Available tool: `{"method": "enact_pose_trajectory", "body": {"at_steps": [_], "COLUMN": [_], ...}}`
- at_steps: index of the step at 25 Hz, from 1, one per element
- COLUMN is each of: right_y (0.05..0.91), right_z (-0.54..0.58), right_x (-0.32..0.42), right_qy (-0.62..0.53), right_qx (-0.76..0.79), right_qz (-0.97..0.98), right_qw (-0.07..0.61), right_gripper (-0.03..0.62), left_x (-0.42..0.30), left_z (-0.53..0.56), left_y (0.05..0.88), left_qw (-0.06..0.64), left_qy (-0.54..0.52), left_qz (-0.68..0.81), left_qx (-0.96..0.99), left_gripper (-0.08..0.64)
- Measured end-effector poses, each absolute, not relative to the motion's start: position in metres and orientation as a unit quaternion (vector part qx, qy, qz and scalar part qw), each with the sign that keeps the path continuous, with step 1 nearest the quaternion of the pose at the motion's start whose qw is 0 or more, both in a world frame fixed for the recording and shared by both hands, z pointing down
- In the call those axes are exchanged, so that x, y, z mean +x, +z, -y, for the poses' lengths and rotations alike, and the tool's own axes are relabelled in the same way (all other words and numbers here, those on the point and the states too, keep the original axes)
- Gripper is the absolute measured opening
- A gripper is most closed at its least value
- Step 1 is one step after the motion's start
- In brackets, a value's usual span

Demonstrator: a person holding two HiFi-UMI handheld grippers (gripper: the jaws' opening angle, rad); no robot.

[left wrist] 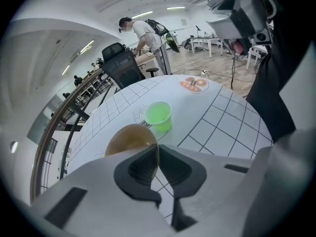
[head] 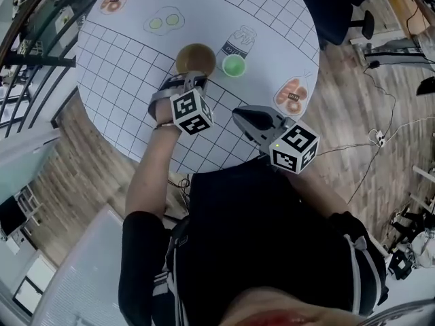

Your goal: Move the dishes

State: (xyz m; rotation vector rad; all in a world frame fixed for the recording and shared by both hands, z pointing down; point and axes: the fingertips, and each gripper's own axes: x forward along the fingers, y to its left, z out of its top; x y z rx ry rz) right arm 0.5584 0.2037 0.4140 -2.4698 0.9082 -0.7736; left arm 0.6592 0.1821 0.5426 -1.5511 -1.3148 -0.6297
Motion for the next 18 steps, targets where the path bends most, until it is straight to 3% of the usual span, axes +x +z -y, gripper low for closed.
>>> {"method": "enact_pose_trajectory", "body": {"at_steps": [18], "right_y": [0.441], "right_z": [-0.244], "right_x": [0.55], "right_qy": [-0.293], "right_qx": [-0.885], "right_qz": [-0.282], "right_qw": [0.228], "right_gripper": [0.02], "left_x": [0.684], "left_z": [-0.216], "left_y": [0.603], "left_qw": [0.5], "left_qy": [-0.254], "left_qz": [0.555], "left_qx": [-0.614], "left_gripper": [0.018]}}
